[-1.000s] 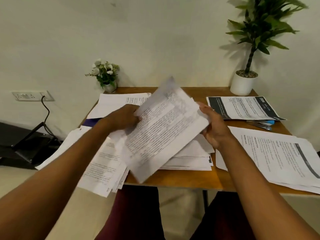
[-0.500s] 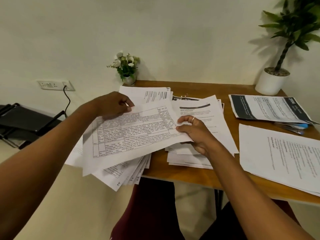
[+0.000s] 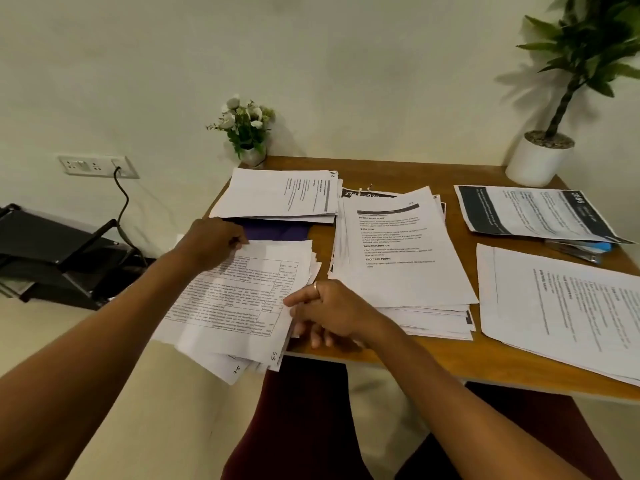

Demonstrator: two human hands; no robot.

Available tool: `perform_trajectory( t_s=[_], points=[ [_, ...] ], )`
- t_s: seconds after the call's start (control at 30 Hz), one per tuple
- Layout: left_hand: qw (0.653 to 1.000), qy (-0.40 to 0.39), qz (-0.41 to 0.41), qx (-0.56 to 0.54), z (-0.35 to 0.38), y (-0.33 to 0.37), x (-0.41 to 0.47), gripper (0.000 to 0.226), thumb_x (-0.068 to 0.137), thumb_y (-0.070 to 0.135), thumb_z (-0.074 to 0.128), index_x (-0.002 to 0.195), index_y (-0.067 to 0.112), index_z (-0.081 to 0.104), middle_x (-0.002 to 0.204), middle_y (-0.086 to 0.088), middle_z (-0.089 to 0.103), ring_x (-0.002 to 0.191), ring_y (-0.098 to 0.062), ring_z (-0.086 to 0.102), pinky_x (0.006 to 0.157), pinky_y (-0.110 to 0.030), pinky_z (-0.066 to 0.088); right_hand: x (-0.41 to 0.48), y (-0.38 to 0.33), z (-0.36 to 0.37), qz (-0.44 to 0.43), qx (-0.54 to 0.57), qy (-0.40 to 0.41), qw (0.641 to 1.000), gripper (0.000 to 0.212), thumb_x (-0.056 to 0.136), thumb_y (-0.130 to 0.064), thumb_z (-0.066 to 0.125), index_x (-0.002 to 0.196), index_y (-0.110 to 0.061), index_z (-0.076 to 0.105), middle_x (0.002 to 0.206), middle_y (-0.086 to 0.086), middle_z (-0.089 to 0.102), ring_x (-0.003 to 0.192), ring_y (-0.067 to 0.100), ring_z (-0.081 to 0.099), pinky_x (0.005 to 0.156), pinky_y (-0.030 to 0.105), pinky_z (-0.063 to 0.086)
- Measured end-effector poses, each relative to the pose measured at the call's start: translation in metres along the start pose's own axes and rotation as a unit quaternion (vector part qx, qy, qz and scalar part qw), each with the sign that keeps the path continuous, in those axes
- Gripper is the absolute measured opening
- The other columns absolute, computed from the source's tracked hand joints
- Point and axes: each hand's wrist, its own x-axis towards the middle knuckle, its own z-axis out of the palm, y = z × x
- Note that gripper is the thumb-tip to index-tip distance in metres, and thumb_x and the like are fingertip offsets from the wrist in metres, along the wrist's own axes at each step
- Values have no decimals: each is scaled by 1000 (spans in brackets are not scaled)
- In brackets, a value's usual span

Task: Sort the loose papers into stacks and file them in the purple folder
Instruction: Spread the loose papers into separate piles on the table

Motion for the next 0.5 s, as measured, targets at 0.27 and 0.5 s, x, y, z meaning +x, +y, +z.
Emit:
perform_trajectory(
  t_s=[0.27, 0.5],
  points=[
    [986, 131, 7, -105, 16, 74, 0, 28, 89, 9, 72, 114, 21, 71, 126, -3, 63, 116, -26, 56, 94, -42, 46, -6, 47, -92, -39, -189, 476, 858, 14, 96, -28, 65, 103, -20, 75, 103, -3, 75, 86, 8, 64, 73, 20, 49],
    [959, 24, -10, -282, 29, 197, 6, 24, 96, 35, 65, 119, 29, 67, 128, 6, 62, 114, -14, 59, 95, -33, 51, -23, 81, -156, 56, -215, 516, 827, 49, 88, -44, 76, 129, -20, 65, 140, 6, 59, 129, 30, 53, 109, 51, 43]
  ],
)
